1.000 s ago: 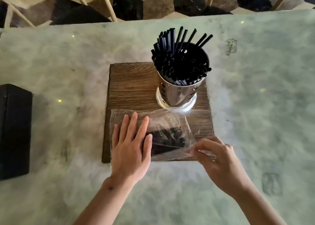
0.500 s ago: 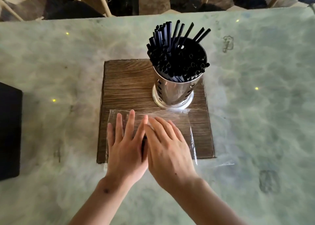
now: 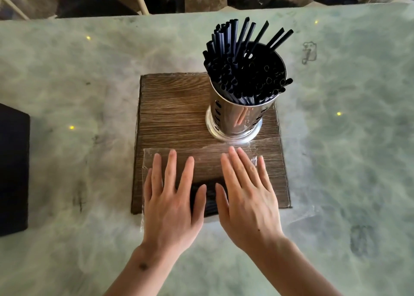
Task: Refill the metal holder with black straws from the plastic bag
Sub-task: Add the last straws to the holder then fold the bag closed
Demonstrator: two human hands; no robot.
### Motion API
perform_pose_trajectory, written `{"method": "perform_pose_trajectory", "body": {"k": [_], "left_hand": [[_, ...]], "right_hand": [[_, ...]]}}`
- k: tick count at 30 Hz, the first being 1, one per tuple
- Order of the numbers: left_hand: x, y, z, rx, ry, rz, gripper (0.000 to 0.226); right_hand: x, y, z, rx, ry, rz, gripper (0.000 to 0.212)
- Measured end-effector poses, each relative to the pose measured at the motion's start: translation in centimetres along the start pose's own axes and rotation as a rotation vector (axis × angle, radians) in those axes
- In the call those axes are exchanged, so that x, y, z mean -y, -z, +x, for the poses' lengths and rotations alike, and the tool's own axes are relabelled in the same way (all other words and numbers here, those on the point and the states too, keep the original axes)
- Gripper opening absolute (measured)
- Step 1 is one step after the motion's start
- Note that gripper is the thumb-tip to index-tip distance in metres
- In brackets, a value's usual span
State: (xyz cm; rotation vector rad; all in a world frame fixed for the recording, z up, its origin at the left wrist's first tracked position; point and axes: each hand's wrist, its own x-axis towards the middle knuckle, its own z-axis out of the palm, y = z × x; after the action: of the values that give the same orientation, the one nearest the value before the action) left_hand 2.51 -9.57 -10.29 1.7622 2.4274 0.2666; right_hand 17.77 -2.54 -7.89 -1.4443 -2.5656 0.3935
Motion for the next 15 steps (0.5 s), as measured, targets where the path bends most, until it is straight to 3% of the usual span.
{"method": "perform_pose_trajectory", "body": {"k": [3, 6, 11, 15], "left_hand": [[-0.1, 0.1, 0.2, -0.052, -0.01, -0.012, 0.056], [0.4, 0.1, 1.0, -0.031, -0.01, -0.009, 0.055], [1.6, -0.1, 2.0, 0.063, -0.1, 0.046, 0.059], [1.8, 0.0, 1.3, 0.121, -0.07, 0.075, 0.065]], "right_hand": [[1.5, -0.3, 0.1, -0.003, 0.083, 0.009, 0.05], [2.3, -0.7, 0.8, 0.105, 0.137, 0.042, 0.053], [1.5, -1.8, 1.3, 0.152, 0.072, 0.077, 0.053], [0.7, -2.2, -0.1, 0.141, 0.037, 0.055, 0.056]]}}
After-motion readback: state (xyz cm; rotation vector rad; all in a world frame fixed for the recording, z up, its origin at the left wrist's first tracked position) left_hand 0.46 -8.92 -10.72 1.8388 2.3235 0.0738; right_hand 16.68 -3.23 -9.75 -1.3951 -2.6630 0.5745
